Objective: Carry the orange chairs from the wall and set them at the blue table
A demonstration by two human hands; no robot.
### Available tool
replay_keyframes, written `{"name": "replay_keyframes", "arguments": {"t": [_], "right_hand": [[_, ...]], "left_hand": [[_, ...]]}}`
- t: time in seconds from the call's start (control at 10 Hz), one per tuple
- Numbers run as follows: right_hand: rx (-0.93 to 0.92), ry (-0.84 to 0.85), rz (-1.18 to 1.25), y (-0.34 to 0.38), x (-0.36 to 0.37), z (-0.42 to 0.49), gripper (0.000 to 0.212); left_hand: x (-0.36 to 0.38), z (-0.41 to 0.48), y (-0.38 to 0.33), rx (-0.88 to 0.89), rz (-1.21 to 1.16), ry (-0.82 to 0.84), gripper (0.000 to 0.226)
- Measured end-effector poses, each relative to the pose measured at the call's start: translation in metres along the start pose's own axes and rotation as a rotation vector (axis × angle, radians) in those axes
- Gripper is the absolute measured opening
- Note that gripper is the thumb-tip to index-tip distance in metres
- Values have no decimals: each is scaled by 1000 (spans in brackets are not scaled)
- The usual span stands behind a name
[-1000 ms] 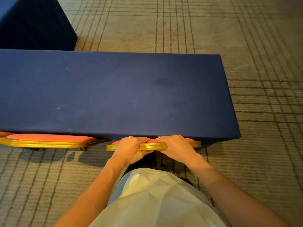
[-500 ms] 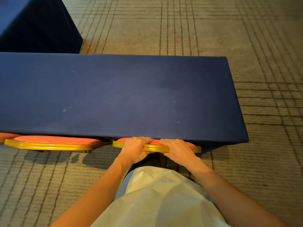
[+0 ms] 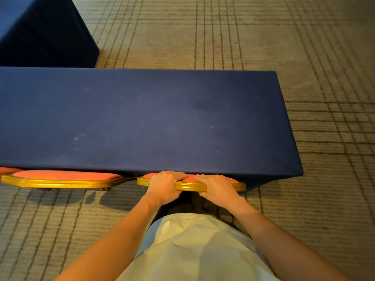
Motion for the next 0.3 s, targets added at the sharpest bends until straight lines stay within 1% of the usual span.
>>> {"name": "replay_keyframes", "arguments": {"t": [0.1,0.2,0.3], "right_hand": [[33,49,43,-2,1,0,49],[16,89,97,3,-9,-4,41],[60,55,185,11,-19,-11,41]], "left_hand": [[-5,-2,-3,-26,-33,46,39],[-8,-12,-8,25,-35,27,35],[-19,-27,-13,-9,-102,-6,38]]}}
Point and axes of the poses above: each hand's wrist, its own z-axis towards the middle knuckle, its own x-axis out of the palm, y = z × x, the point moved 3 cm from there along z, towards the middle knuckle, and after that the axes turned 5 degrees about -z, right-handed, at the moved point
